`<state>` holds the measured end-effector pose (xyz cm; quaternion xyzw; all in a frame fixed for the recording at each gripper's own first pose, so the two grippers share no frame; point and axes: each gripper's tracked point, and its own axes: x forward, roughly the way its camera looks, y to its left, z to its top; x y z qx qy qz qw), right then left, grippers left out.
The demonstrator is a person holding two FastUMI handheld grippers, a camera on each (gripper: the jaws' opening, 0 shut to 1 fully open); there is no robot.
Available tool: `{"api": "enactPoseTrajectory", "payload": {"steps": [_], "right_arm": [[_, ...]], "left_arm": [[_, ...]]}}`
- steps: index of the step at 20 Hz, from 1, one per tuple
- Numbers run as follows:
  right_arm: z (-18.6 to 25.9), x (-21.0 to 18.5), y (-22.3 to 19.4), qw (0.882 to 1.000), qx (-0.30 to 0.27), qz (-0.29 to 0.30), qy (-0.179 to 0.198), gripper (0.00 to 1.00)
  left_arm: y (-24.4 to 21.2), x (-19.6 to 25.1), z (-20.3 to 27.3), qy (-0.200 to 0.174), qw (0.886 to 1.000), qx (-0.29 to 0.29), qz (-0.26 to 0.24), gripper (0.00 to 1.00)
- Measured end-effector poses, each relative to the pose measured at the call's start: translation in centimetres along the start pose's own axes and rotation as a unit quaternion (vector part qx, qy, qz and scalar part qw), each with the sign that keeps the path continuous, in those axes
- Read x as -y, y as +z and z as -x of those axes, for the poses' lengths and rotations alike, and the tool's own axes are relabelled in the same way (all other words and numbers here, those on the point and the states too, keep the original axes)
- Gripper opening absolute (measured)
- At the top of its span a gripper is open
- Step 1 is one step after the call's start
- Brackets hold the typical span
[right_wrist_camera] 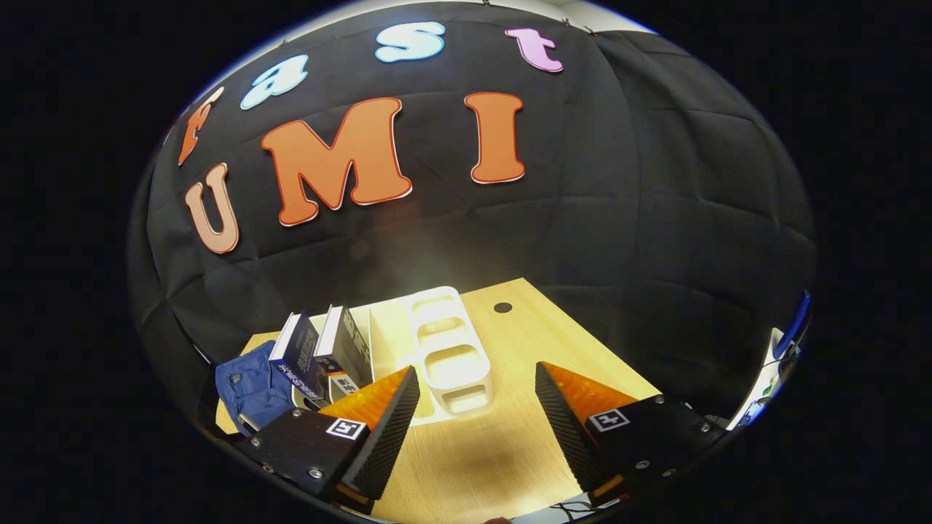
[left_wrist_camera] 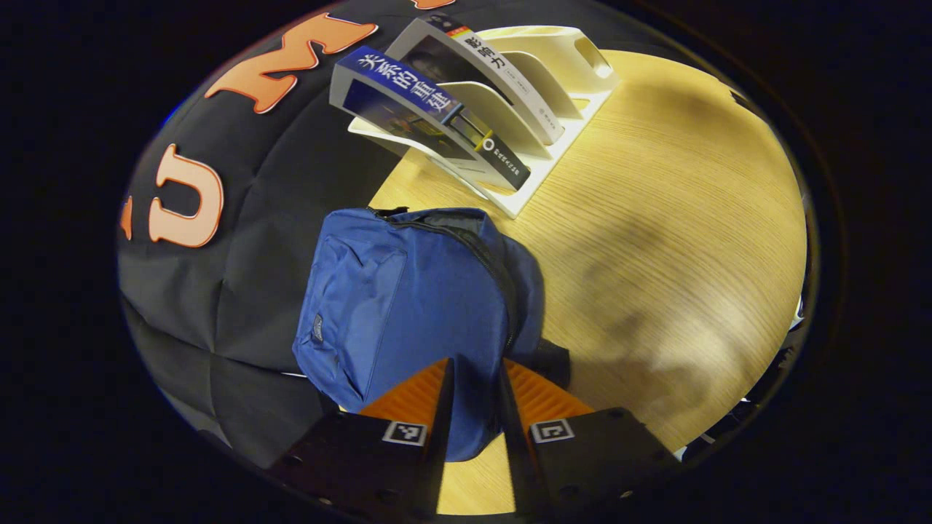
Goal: Open the schoolbag, grab two books from the bookshelf and put them into the schoolbag.
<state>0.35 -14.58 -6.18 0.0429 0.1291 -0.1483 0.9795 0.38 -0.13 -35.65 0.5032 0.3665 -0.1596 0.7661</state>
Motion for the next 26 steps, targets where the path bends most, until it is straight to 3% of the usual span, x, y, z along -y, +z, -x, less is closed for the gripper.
{"api": "enactPoseTrajectory", "payload": {"steps": [1, 2, 3, 4, 10, 17, 23, 26], "right_arm": [[0.0, -0.2, 0.0, 1.000, 0.000, 0.000, 0.002, 0.95], [0.0, -0.3, 0.1, 1.000, 0.000, 0.001, 0.005, 0.95], [-0.1, -0.4, 0.2, 1.000, 0.001, 0.002, 0.006, 0.95], [-0.1, -0.6, 0.2, 1.000, 0.002, 0.004, 0.008, 0.95], [-0.2, -0.8, 0.1, 1.000, 0.000, 0.001, 0.020, 0.95], [0.0, -2.4, 0.6, 0.998, 0.001, 0.007, 0.067, 0.95], [0.3, -3.8, 0.5, 0.994, -0.011, 0.021, 0.111, 0.95], [0.4, -4.3, 0.6, 0.992, -0.012, 0.026, 0.124, 0.95]], "left_arm": [[0.0, 0.1, -0.1, 0.000, 1.000, -0.003, -0.008, 0.30], [-0.1, 0.2, 0.0, 0.003, 1.000, -0.009, -0.021, 0.29], [-0.4, -0.1, -0.3, 0.013, 0.999, -0.016, -0.026, 0.11], [-0.2, 0.2, -0.1, 0.012, 0.999, -0.018, -0.026, 0.05], [-0.5, 0.4, -0.4, -0.044, 0.998, -0.042, -0.010, 0.01], [0.3, -1.6, 1.7, -0.066, 0.997, -0.029, -0.017, 0.01], [2.8, -6.1, 5.1, -0.108, 0.993, -0.025, 0.033, 0.01], [3.5, -9.8, 6.9, -0.106, 0.994, -0.018, 0.035, 0.01]]}}
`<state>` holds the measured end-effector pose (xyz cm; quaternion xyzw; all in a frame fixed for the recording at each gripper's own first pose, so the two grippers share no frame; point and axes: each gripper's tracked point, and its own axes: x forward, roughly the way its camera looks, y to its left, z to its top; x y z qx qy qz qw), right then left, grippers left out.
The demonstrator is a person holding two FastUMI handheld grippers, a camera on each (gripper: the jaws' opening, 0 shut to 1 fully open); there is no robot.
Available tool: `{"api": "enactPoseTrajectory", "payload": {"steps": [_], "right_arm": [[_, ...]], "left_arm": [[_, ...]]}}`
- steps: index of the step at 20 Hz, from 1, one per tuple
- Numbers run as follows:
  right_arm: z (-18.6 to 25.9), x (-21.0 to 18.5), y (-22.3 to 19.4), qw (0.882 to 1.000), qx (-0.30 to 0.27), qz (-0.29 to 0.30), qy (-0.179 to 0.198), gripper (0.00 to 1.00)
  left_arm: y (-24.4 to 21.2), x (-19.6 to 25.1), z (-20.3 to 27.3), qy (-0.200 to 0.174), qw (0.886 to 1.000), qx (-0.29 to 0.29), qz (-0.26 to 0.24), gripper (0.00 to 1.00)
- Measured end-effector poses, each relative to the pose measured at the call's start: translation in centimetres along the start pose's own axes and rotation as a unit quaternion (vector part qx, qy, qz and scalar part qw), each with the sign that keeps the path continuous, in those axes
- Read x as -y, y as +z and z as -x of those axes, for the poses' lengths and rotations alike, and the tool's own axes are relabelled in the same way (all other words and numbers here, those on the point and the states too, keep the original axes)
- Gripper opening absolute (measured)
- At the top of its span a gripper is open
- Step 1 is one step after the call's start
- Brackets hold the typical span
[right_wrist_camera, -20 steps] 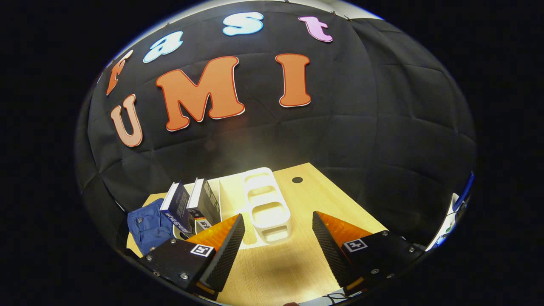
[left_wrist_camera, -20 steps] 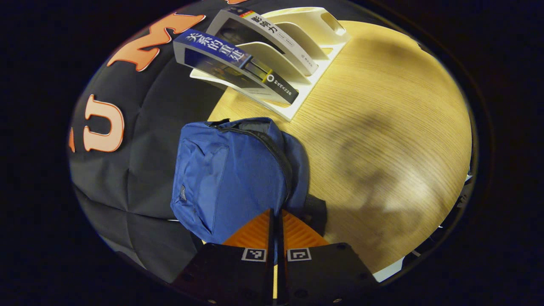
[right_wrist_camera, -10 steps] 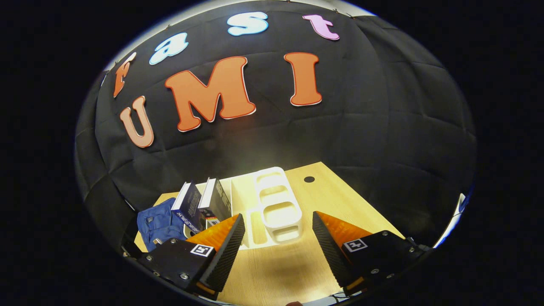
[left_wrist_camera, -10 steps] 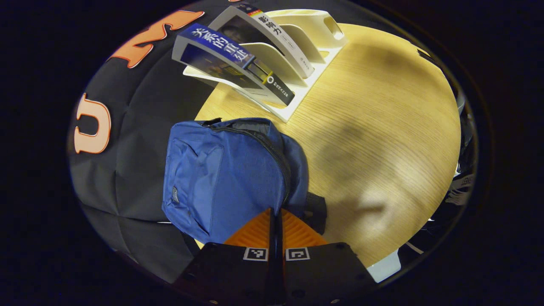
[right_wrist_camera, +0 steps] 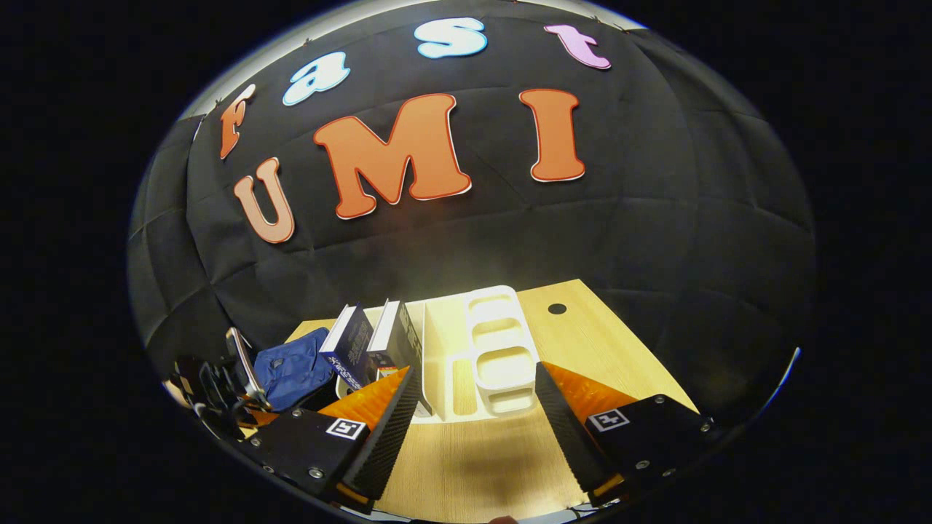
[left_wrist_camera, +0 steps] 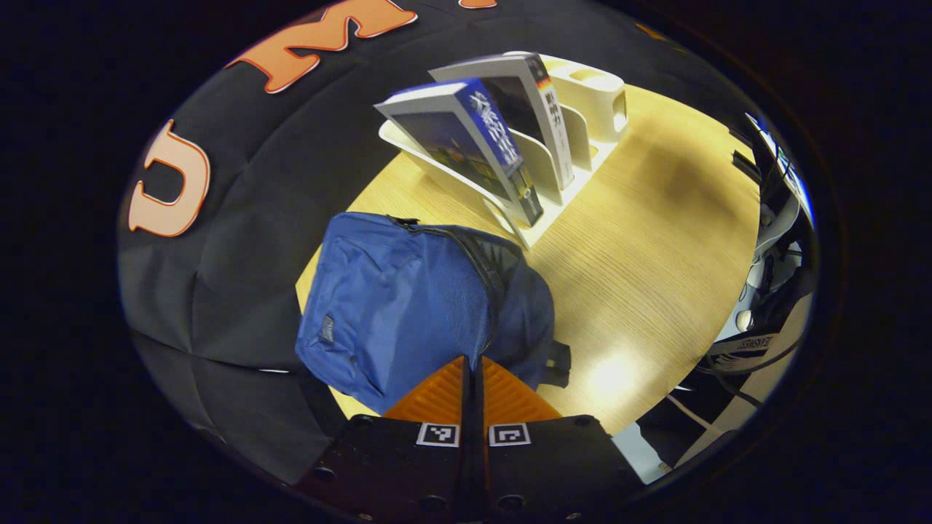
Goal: Open the schoolbag, grab two books from the bookshelf and put them into the schoolbag.
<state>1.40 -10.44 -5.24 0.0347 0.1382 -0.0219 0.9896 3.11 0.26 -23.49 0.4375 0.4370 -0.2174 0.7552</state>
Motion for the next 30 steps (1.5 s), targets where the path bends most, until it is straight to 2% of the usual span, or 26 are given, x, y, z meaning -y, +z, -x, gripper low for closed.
{"api": "enactPoseTrajectory", "payload": {"steps": [7, 12, 15, 20, 24, 30], "right_arm": [[-0.2, -1.4, 0.0, 1.000, -0.006, 0.003, 0.022, 0.95], [0.0, -3.7, 0.0, 1.000, -0.013, 0.012, 0.024, 0.95], [0.0, -5.0, 0.5, 1.000, -0.007, 0.016, 0.007, 0.95], [0.0, -8.0, 2.1, 1.000, 0.008, 0.002, -0.013, 0.95], [-0.8, -11.1, 4.9, 0.999, 0.017, 0.035, -0.025, 0.95], [-4.8, -17.8, 7.3, 0.997, -0.016, 0.070, 0.001, 0.95]], "left_arm": [[2.0, -6.7, 2.8, 0.027, 1.000, 0.009, -0.010, 0.00], [3.9, -12.5, 3.6, 0.051, 0.997, 0.024, -0.052, 0.00], [4.9, -14.7, 3.3, 0.025, 0.998, 0.049, -0.041, 0.00], [5.1, -19.3, 0.9, 0.016, 0.996, 0.075, -0.056, 0.01], [5.3, -21.6, -0.8, 0.002, 0.994, 0.099, -0.054, 0.01], [4.6, -22.9, -3.8, -0.029, 0.992, 0.116, -0.028, 0.01]]}}
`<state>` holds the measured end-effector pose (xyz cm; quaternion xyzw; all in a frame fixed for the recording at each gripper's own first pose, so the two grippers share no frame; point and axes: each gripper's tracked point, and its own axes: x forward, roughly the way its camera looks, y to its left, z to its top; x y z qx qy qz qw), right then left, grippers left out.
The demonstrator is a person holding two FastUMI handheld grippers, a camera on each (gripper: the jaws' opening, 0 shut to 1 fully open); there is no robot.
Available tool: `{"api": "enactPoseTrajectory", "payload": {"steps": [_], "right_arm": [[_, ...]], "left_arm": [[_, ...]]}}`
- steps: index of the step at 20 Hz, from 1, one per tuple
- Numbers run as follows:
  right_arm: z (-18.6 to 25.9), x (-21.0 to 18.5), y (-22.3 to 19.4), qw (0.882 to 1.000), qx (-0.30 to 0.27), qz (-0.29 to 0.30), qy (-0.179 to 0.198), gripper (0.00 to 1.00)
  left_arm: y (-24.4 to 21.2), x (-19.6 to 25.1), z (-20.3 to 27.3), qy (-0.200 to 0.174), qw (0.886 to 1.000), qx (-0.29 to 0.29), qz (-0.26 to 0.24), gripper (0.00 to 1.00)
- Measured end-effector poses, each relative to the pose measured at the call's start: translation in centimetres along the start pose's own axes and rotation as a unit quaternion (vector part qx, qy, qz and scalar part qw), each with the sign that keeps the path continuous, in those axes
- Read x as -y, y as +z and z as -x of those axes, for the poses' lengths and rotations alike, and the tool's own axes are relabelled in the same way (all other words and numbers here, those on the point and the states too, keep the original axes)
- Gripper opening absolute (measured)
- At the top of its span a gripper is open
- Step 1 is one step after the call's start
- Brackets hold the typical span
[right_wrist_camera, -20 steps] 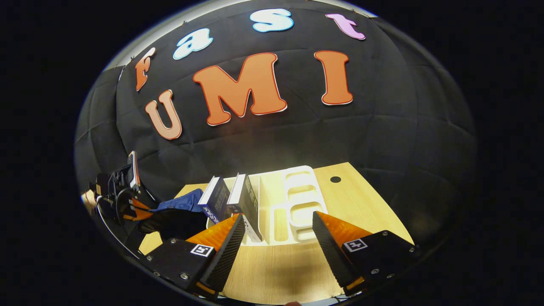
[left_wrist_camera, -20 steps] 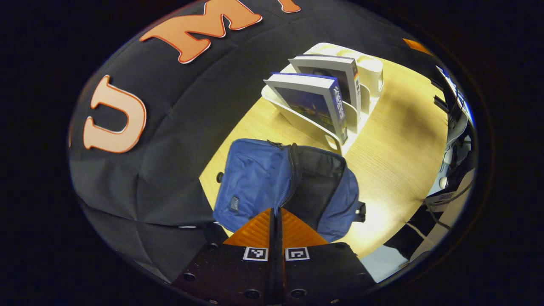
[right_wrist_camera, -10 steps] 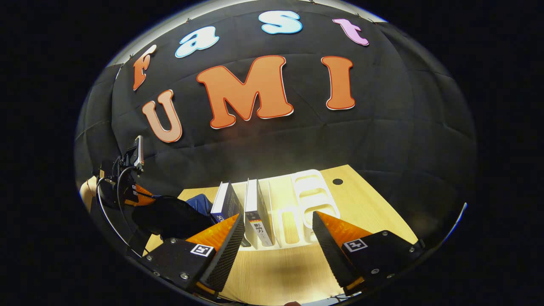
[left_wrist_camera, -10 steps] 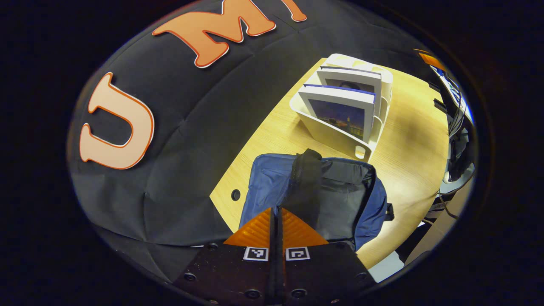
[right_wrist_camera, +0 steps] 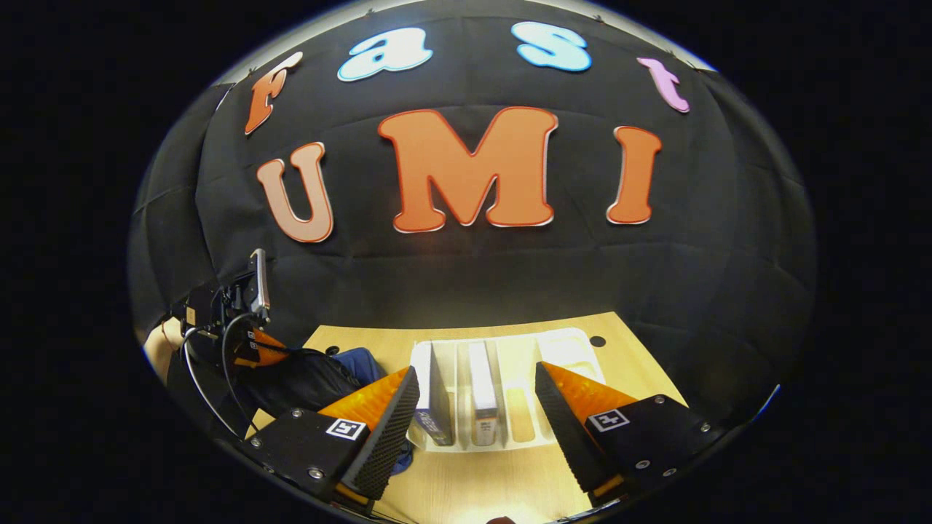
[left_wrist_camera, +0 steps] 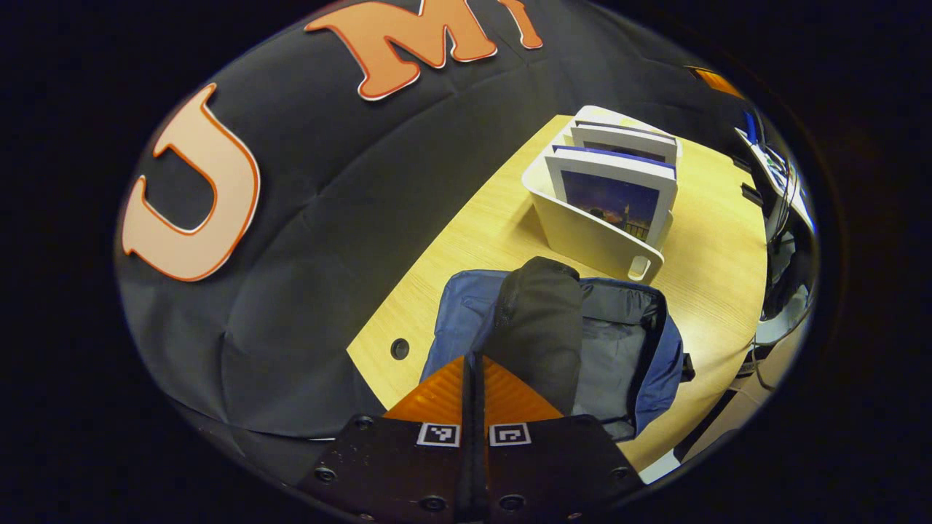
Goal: Open the schoolbag, grab two books from the bookshelf and put them into the schoolbag.
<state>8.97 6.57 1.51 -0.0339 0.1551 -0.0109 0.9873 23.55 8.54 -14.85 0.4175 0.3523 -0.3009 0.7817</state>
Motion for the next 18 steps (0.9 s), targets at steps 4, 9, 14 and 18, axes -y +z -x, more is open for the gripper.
{"api": "enactPoseTrajectory", "payload": {"steps": [4, 9, 14, 18], "right_arm": [[-4.7, -3.4, -0.6, 0.997, -0.066, 0.003, 0.027, 0.95], [-10.4, -6.1, -2.5, 0.989, -0.142, -0.004, 0.043, 0.95], [-14.5, -6.8, -5.9, 0.974, -0.224, 0.004, 0.043, 0.95], [-16.6, -5.8, -8.9, 0.960, -0.279, 0.029, 0.018, 0.96]], "left_arm": [[-1.0, -0.4, -1.1, -0.013, 0.999, 0.010, 0.027, 0.01], [-2.6, 0.2, -2.3, -0.039, 0.998, 0.013, 0.056, 0.01], [-3.6, 0.1, -3.7, -0.051, 0.996, 0.014, 0.073, 0.01], [-3.6, -0.2, -4.1, -0.051, 0.996, 0.018, 0.074, 0.01]]}}
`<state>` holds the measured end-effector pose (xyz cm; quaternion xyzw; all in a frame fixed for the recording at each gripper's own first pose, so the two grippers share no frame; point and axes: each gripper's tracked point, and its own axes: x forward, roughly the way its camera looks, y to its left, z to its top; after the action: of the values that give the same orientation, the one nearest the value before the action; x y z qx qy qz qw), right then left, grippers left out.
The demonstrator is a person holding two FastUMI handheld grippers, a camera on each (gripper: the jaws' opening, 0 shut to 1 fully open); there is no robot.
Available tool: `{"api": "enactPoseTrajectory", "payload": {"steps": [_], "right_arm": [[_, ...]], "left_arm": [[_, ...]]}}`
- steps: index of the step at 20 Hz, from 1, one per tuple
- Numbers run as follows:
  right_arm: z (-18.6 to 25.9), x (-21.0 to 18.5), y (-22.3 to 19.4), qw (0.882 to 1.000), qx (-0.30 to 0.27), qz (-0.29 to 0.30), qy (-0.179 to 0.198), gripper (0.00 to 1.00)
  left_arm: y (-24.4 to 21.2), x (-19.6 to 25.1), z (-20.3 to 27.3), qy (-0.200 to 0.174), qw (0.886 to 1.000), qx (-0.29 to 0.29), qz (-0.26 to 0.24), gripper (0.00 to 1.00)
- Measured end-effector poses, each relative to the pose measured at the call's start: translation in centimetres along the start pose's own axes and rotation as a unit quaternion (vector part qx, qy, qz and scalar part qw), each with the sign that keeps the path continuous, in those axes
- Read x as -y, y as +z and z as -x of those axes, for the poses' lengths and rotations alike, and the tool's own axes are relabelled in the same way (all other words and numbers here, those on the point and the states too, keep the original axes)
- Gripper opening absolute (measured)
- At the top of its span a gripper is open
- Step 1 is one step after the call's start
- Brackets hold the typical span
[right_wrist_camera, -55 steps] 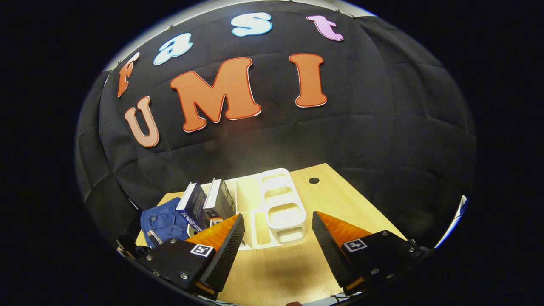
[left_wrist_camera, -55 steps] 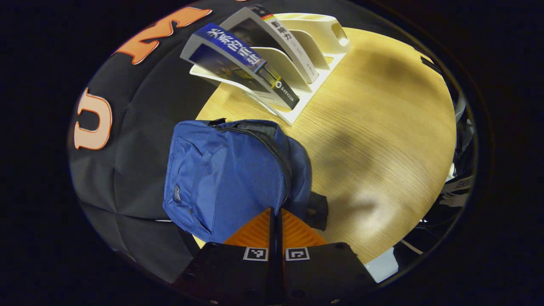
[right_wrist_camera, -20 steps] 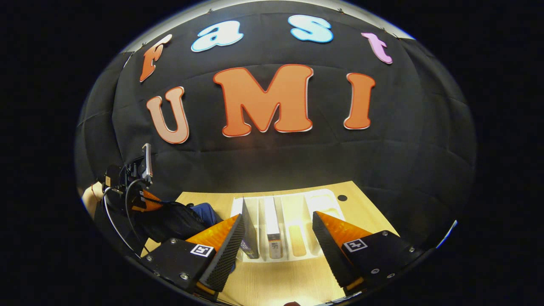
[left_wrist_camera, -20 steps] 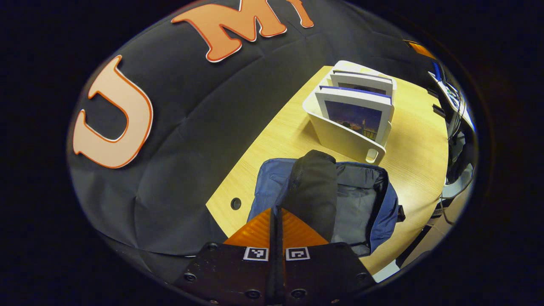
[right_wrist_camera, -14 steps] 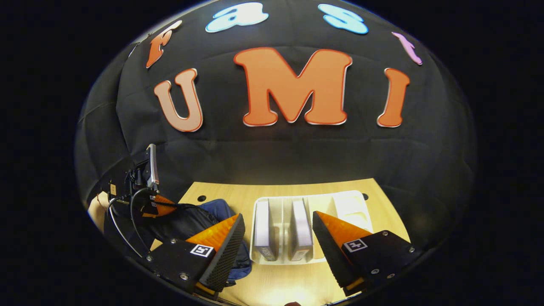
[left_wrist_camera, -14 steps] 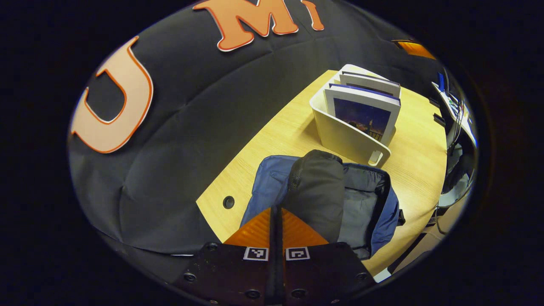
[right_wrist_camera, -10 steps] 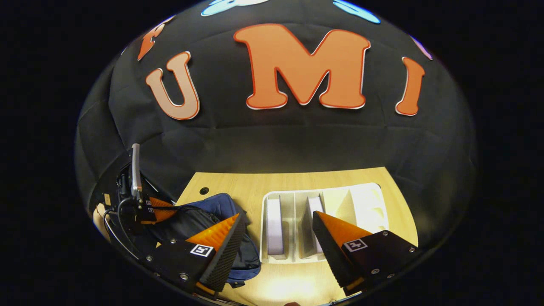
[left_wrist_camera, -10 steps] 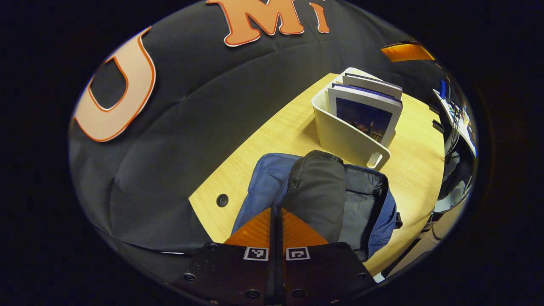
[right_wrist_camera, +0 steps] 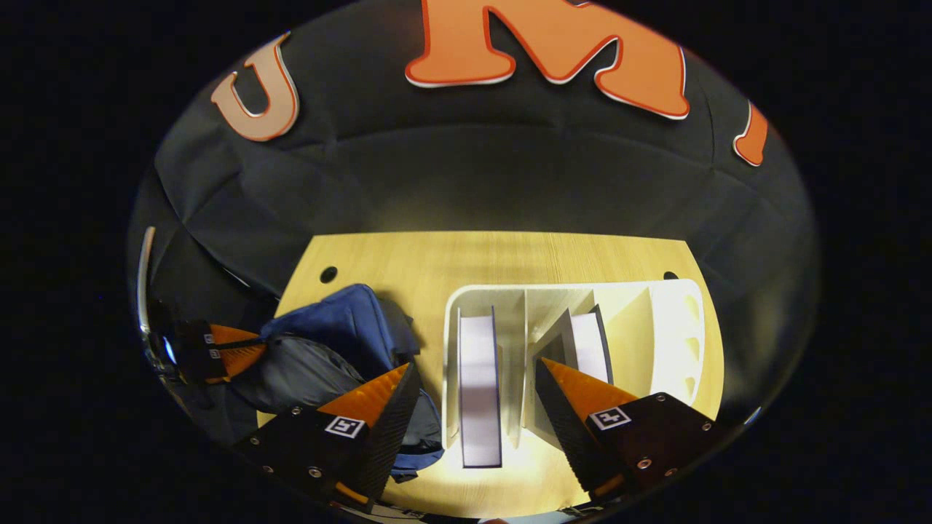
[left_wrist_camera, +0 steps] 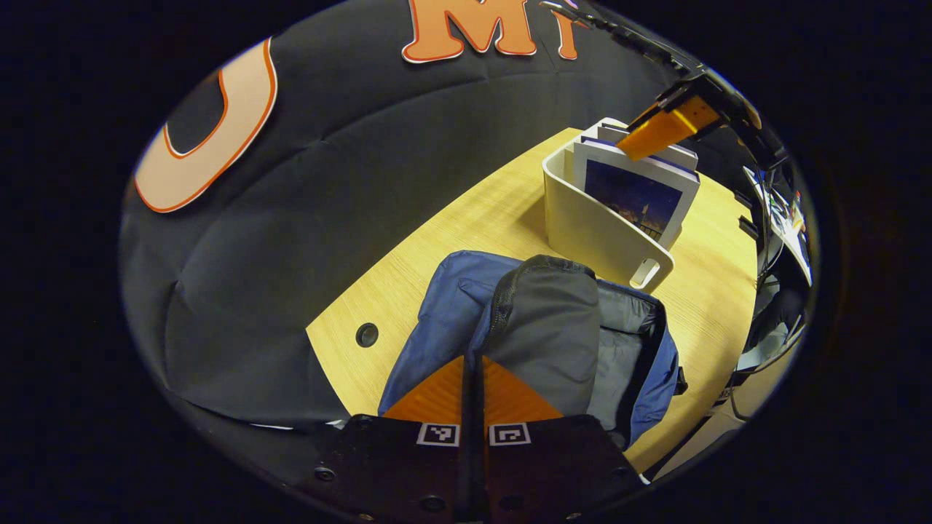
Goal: Open the schoolbag, grab two books from the bookshelf and put them into the schoolbag.
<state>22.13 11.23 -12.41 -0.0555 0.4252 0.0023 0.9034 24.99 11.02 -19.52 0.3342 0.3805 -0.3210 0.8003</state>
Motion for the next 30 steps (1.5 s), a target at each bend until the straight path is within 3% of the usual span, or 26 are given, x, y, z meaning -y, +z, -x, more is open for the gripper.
{"api": "enactPoseTrajectory", "payload": {"steps": [6, 8, 9, 11, 12, 14, 15, 21, 25, 30], "right_arm": [[-2.4, -0.7, -1.9, 0.999, -0.047, 0.017, -0.010, 0.93], [-2.9, -0.5, -2.4, 0.998, -0.058, 0.028, -0.021, 0.81], [-3.1, -0.1, -2.6, 0.997, -0.062, 0.035, -0.028, 0.70], [-3.4, -0.1, -2.7, 0.997, -0.065, 0.030, -0.027, 0.36], [-3.1, -0.2, -2.6, 0.997, -0.065, 0.027, -0.026, 0.24], [-3.1, -0.1, -2.5, 0.997, -0.063, 0.023, -0.027, 0.40], [-3.1, 0.0, -2.5, 0.997, -0.062, 0.023, -0.031, 0.29], [-0.7, -0.5, -1.0, 0.999, -0.031, -0.002, -0.021, 0.28], [4.6, 0.8, 0.9, 0.999, 0.018, 0.013, -0.047, 0.28], [13.5, 0.6, 2.1, 0.995, 0.094, -0.001, -0.040, 0.28]], "left_arm": [[1.0, -1.0, -0.2, 0.011, 1.000, 0.015, 0.018, 0.01], [1.7, -1.7, -0.3, 0.027, 0.999, 0.028, 0.027, 0.01], [2.1, -1.8, -0.4, 0.029, 0.999, 0.028, 0.030, 0.01], [2.5, -1.9, -0.2, 0.030, 0.998, 0.031, 0.037, 0.00], [2.7, -2.1, -0.3, 0.034, 0.998, 0.033, 0.037, 0.01], [3.5, -2.2, -0.2, 0.040, 0.997, 0.043, 0.043, 0.01], [3.7, -2.3, -0.1, 0.043, 0.997, 0.046, 0.047, 0.01], [4.0, -1.7, 0.3, 0.033, 0.997, 0.046, 0.043, 0.01], [3.9, -1.3, 0.3, 0.023, 0.998, 0.042, 0.045, 0.01], [3.6, -0.7, 0.8, 0.013, 0.998, 0.042, 0.046, 0.01]]}}
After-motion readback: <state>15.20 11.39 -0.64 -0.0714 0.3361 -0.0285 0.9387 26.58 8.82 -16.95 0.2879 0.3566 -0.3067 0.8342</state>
